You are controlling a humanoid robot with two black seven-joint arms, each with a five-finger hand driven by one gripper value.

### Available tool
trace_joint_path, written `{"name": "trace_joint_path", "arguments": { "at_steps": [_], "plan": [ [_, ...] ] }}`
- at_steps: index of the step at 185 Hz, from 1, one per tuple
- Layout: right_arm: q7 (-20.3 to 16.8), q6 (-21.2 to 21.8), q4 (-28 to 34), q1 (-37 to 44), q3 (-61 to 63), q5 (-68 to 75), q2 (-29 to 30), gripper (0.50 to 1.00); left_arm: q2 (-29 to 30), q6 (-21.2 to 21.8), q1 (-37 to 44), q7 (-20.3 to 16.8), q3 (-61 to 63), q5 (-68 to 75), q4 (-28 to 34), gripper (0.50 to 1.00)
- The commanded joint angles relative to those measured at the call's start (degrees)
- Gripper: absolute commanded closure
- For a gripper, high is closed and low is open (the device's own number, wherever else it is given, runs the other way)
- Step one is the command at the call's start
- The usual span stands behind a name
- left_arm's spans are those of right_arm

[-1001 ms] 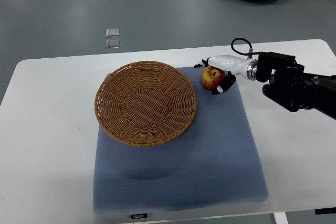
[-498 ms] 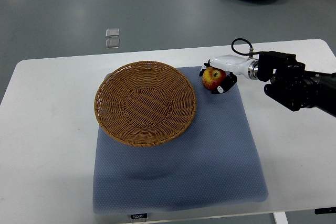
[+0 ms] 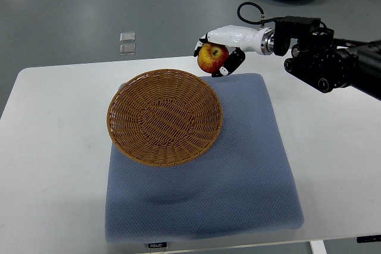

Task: Place red apple in basket with right hand
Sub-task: 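Lift the apple with the right hand and carry it over the basket, then lower the apple into the basket and open the right hand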

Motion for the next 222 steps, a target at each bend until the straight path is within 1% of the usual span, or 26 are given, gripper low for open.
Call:
{"name": "trace_joint_path", "arguments": {
  "at_steps": [1, 17, 26, 27, 28, 40, 41, 81, 102, 118, 140, 152, 155, 161, 171, 172, 184, 195, 196, 200, 213, 222],
  "plan": [
    [1.4, 0.7, 3.6, 1.6, -0.1, -0.1, 2.6, 0.899, 0.0, 0.0, 0.0, 0.0, 0.1, 0.0, 0.1, 0.500],
    [1.6, 0.9, 4.9, 2.4, -0.7, -0.3, 6.0, 0.899, 0.0, 0.0, 0.0, 0.0, 0.1, 0.0, 0.1, 0.500],
    [1.6, 0.9, 4.9, 2.4, -0.7, -0.3, 6.0, 0.899, 0.0, 0.0, 0.0, 0.0, 0.1, 0.0, 0.1, 0.500],
    [2.1, 1.2, 4.9, 2.8, -2.3, -0.9, 7.6, 0.899, 0.0, 0.0, 0.0, 0.0, 0.1, 0.0, 0.1, 0.500],
    [2.2, 1.2, 4.9, 2.9, -2.8, -1.1, 7.9, 0.899, 0.0, 0.0, 0.0, 0.0, 0.1, 0.0, 0.1, 0.500],
    [2.3, 1.2, 4.9, 3.0, -3.2, -1.2, 8.2, 0.899, 0.0, 0.0, 0.0, 0.0, 0.1, 0.0, 0.1, 0.500],
    [2.5, 1.2, 4.9, 3.1, -4.9, -1.5, 9.7, 0.897, 0.0, 0.0, 0.0, 0.0, 0.0, 0.0, 0.0, 0.500],
    [2.4, 1.2, 4.4, 3.0, -9.3, -2.4, 9.7, 0.891, 0.0, 0.0, 0.0, -0.1, 0.0, 0.0, 0.0, 0.500],
    [2.3, 1.1, 4.1, 2.9, -11.0, -3.1, 9.7, 0.865, 0.0, 0.0, 0.0, -0.1, 0.0, 0.0, 0.0, 0.500],
    [2.1, 0.9, 4.2, 2.6, -11.1, -3.1, 9.7, 0.854, 0.0, 0.0, 0.0, 0.0, 0.0, 0.0, 0.0, 0.500],
    [2.0, 0.8, 4.2, 2.2, -11.2, -3.1, 9.7, 0.816, 0.0, 0.0, -0.1, 0.0, 0.1, 0.0, 0.0, 0.500],
    [1.9, 0.7, 4.2, 2.1, -11.2, -3.1, 9.7, 0.771, 0.0, 0.0, -0.1, 0.0, 0.1, 0.0, 0.0, 0.500],
    [1.9, 0.7, 4.2, 2.2, -11.2, -3.1, 9.7, 0.748, 0.0, 0.0, -0.1, 0.0, 0.1, 0.0, 0.0, 0.500],
    [1.9, 0.7, 4.2, 2.1, -11.2, -3.1, 9.7, 0.728, 0.0, 0.0, -0.1, 0.0, 0.1, 0.0, 0.0, 0.500],
    [1.9, 0.7, 4.2, 2.1, -11.2, -3.1, 9.7, 0.728, 0.0, 0.0, -0.1, 0.0, 0.1, 0.0, 0.0, 0.500],
    [1.8, 0.7, 4.2, 1.8, -11.2, -3.2, 9.7, 0.689, 0.0, 0.0, -0.1, 0.0, 0.1, 0.0, 0.0, 0.500],
    [1.8, 0.4, 4.2, 1.7, -11.1, -3.1, 9.7, 0.640, 0.0, 0.0, -0.1, 0.0, 0.1, 0.0, 0.1, 0.500],
    [1.8, 0.4, 4.2, 1.7, -11.2, -3.1, 9.7, 0.636, 0.0, 0.0, -0.1, -0.1, 0.1, 0.0, 0.1, 0.500],
    [1.8, 0.4, 4.2, 1.7, -11.1, -3.1, 9.7, 0.624, 0.0, 0.0, -0.1, 0.0, 0.1, 0.0, 0.1, 0.500],
    [1.8, 0.4, 4.2, 1.7, -11.1, -3.1, 9.7, 0.615, 0.0, 0.0, -0.1, -0.1, 0.1, 0.0, 0.1, 0.500],
    [1.8, 0.4, 4.2, 1.7, -11.1, -3.1, 9.7, 0.611, 0.0, 0.0, -0.1, 0.0, 0.1, 0.0, 0.1, 0.500],
    [1.8, 0.4, 4.2, 1.7, -11.1, -3.0, 9.7, 0.599, 0.0, 0.0, -0.1, 0.0, 0.1, 0.0, 0.1, 0.500]
  ]
}}
